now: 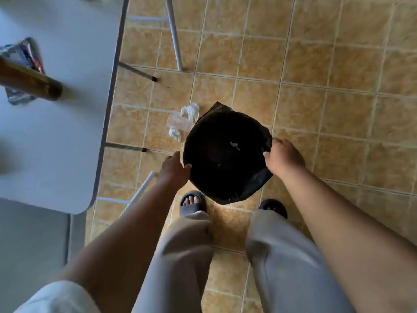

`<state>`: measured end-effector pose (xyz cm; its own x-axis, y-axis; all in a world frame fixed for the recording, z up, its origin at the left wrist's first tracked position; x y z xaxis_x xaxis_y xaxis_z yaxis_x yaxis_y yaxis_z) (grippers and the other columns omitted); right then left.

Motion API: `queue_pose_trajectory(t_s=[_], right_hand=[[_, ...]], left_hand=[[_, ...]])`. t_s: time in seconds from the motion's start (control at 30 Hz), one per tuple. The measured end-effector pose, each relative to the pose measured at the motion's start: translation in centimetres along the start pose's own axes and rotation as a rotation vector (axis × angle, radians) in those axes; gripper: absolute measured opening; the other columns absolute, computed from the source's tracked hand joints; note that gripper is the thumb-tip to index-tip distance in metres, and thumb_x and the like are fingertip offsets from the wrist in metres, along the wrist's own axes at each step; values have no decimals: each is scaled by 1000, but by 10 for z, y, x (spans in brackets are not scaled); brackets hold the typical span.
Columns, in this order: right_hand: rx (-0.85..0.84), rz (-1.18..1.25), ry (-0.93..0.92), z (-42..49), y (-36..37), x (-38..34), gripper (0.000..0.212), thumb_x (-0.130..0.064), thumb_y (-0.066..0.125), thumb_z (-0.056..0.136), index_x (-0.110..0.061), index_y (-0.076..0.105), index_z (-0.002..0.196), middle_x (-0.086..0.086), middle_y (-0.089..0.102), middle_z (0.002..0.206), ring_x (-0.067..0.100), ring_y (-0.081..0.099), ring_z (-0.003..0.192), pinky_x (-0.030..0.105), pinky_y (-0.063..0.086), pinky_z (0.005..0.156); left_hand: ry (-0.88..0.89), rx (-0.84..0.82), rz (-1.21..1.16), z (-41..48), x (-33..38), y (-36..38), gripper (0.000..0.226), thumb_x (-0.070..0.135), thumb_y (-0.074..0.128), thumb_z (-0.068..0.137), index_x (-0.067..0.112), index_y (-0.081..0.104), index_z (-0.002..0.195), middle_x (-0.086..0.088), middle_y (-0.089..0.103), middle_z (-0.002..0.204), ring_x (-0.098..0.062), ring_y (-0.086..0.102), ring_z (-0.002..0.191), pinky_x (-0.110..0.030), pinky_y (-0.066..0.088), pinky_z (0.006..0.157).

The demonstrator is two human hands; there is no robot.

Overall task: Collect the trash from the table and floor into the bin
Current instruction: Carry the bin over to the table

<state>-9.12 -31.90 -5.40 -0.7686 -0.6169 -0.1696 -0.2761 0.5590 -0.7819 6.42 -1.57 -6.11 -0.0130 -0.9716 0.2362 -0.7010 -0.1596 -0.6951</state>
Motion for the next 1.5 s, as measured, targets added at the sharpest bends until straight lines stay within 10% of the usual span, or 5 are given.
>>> queue_pose_trajectory(t_s=[0.53,1.5], right_hand=[[60,53,90,4,5,2,21,-9,61,94,-3,54,112,24,64,110,45,64,99,39,46,72],[319,81,-204,-302,-406,-176,28,-16,65,93,0,63,116,23,64,114,41,59,105,41,48,84]], left_hand=[[-20,37,-54,14,4,1,33,6,56,89,10,57,122,-17,68,112,-38,63,101,-33,46,75],[158,252,-264,-307,43,-390,25,19,67,83,13,64,108,-10,67,104,-31,60,98,-29,37,74]])
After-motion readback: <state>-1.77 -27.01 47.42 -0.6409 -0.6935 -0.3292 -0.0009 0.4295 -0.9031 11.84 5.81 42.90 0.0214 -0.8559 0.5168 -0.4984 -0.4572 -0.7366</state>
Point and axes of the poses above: each hand's wrist, its own z-axis towards the middle knuckle, its own y-axis out of the palm, x = y × z, the point moved 9 cm from there along z, towards the middle knuckle
